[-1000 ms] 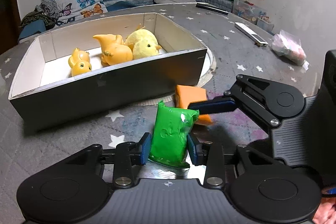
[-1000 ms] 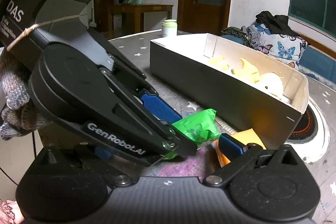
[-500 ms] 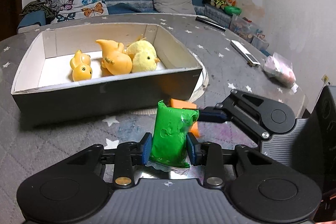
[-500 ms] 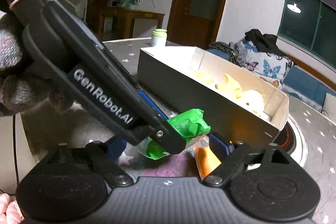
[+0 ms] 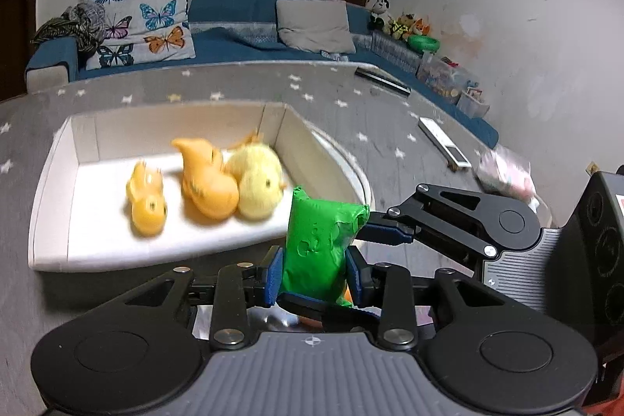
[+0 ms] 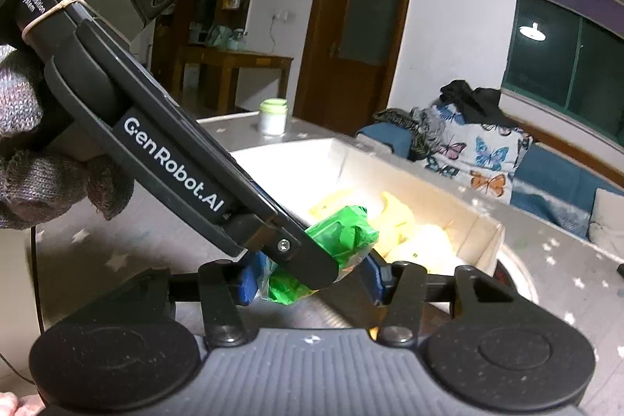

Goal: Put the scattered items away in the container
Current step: 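Carry the green packet into the white box and open the left gripper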

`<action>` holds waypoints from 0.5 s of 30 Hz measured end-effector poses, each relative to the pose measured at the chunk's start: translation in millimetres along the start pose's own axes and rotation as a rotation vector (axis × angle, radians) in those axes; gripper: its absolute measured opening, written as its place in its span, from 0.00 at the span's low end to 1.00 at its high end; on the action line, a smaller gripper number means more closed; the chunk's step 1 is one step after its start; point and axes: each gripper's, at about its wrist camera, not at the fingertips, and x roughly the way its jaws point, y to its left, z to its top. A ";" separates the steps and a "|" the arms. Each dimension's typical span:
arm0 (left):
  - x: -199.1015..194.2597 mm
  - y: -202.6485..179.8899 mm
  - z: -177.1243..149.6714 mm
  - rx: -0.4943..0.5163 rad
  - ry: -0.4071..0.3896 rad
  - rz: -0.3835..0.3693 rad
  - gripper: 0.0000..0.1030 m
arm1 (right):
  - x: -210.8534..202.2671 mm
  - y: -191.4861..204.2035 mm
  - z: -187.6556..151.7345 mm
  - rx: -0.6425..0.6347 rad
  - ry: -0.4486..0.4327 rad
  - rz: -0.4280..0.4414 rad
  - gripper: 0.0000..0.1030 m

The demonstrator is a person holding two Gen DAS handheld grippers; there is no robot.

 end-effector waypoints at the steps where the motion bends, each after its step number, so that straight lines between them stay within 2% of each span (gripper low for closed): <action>1: 3.2 1.1 6.3 -0.002 0.000 -0.001 0.36 | 1.9 -4.6 3.3 0.002 -0.002 -0.005 0.50; 8: 35.9 20.2 38.4 -0.046 0.030 -0.006 0.36 | 31.1 -41.2 22.7 0.024 0.035 -0.027 0.50; 15: 64.9 40.2 47.0 -0.104 0.081 -0.007 0.36 | 60.9 -71.5 23.1 0.109 0.106 0.013 0.52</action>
